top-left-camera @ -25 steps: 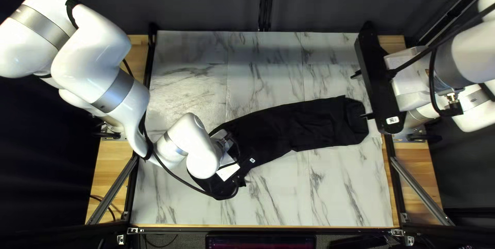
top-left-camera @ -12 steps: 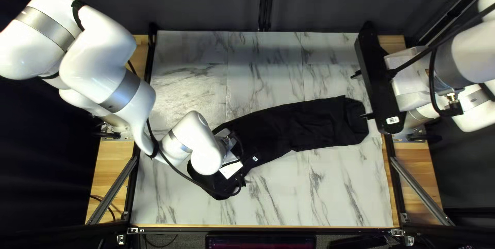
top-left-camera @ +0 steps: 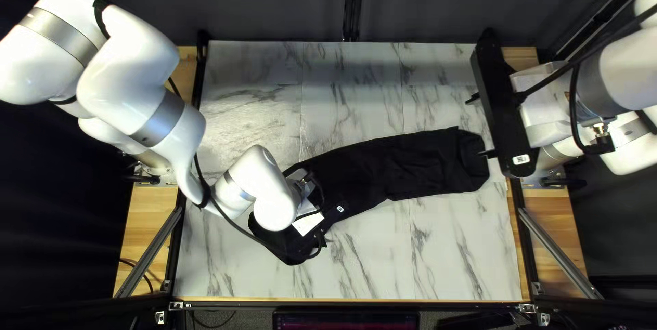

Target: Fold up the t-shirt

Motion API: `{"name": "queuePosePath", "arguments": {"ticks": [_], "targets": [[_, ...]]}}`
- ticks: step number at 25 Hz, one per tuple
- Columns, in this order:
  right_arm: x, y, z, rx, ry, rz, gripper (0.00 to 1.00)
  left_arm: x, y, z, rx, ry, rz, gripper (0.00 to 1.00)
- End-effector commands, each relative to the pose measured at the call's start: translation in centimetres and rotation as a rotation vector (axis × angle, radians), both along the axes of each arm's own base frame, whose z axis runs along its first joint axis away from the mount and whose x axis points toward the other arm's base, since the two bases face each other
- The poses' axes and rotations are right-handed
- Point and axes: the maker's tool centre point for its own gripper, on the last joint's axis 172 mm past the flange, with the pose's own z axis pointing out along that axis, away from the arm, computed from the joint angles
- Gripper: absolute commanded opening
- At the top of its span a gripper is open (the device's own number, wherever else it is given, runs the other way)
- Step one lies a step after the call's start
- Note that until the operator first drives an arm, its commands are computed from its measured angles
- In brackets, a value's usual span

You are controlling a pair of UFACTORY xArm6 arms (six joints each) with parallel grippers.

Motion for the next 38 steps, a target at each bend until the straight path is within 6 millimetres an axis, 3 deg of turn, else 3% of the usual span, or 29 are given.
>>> {"name": "queuePosePath", "arguments": {"ticks": [1, 6, 7, 8, 9, 13, 17, 24, 38], "targets": [[0.0, 0.0, 0.0, 0.0, 0.0, 0.0, 1.0, 0.0, 0.0, -0.5, 0.002, 0.001, -0.002, 0.0], [0.0, 0.0, 0.0, 0.0, 0.0, 0.0, 1.0, -0.2, -0.1, -0.6, -0.001, 0.004, -0.002, 0.0], [0.0, 0.0, 0.0, 0.0, 0.0, 0.0, 1.0, -0.4, -0.2, -0.3, 0.0, 0.002, -0.002, 0.07], [0.0, 0.0, 0.0, 0.0, 0.0, 0.0, 1.0, -0.4, -0.2, -0.2, 0.0, 0.001, -0.002, 0.7], [0.0, 0.0, 0.0, 0.0, 0.0, 0.0, 1.0, -0.4, -0.5, 0.2, 0.0, -0.001, -0.002, 1.0], [0.0, 0.0, 0.0, 0.0, 0.0, 0.0, 1.0, 0.1, -2.1, 1.7, 0.013, -0.011, -0.006, 1.0], [0.0, 0.0, 0.0, 0.0, 0.0, 0.0, 1.0, 0.2, -2.5, 2.1, 0.028, -0.006, -0.008, 1.0], [0.0, 0.0, 0.0, 0.0, 0.0, 0.0, 1.0, 0.3, -2.3, 0.6, 0.028, 0.014, -0.001, 1.0], [0.0, 0.0, 0.0, 0.0, 0.0, 0.0, 1.0, 0.7, 0.7, -2.4, -0.006, 0.026, 0.017, 0.97]]}}
